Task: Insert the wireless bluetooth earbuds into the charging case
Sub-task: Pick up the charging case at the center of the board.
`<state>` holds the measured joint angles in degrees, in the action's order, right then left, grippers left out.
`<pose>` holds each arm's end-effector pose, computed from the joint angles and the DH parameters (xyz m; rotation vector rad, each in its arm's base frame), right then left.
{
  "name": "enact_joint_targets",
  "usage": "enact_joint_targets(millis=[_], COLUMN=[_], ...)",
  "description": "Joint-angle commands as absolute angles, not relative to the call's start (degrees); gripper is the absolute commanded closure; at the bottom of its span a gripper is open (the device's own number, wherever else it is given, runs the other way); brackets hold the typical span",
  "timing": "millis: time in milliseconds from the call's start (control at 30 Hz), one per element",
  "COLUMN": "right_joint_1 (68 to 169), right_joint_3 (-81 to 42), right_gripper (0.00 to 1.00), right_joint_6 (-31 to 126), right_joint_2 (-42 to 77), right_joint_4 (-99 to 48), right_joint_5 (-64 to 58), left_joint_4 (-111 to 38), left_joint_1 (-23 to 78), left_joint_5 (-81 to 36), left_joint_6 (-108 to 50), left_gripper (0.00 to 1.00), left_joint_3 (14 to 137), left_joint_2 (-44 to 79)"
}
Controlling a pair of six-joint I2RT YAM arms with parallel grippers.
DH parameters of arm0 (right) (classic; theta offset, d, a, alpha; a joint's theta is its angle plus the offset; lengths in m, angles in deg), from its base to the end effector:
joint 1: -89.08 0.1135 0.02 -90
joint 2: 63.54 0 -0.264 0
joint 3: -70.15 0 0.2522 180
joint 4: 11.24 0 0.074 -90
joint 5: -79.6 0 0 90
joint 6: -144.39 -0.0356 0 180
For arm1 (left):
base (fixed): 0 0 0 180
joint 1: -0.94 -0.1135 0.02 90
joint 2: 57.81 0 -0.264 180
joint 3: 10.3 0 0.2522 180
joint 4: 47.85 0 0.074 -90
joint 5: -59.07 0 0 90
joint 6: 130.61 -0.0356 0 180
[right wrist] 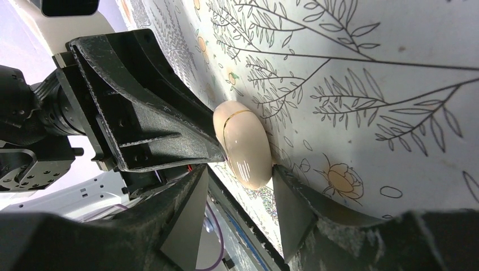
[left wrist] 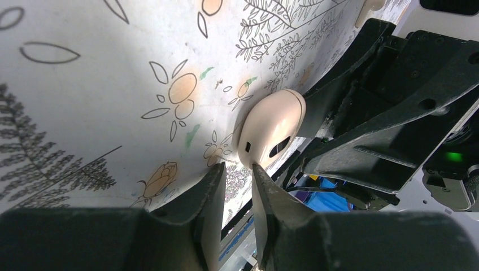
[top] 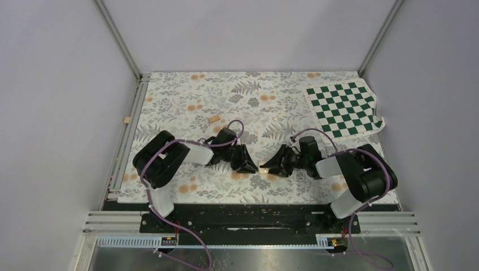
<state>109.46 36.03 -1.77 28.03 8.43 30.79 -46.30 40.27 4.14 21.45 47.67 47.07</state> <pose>0.2192 0.1065 0.1031 0.3226 2.4654 1.4637 0.2411 -0.2240 0.1073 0.2223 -2.8054 1.3793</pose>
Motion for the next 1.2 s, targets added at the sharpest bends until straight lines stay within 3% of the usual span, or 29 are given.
enact_joint_targets(millis=[0, 367, 1167], right_joint_1=[109.5, 109.5, 109.5], right_joint_3=[36.3, 32.3, 34.5], right_gripper=[0.45, 0.43, 0.51], right_joint_6=[0.1, 6.2, -0.4], right_joint_2=[29.1, 28.4, 35.5], right_joint_4=[5.8, -4.0, 11.7], right_joint_5=[25.9, 20.8, 29.9], left_joint_4=[-47.7, -46.1, -41.2], left_joint_1=[39.6, 37.6, 37.6], left_joint_5=[3.8, 3.9, 6.3], left_joint_6=[20.3, 18.4, 14.8], left_gripper=[0.76, 0.76, 0.75], left_joint_3=[48.1, 48.5, 54.0], left_joint_2=[46.1, 45.8, 50.8])
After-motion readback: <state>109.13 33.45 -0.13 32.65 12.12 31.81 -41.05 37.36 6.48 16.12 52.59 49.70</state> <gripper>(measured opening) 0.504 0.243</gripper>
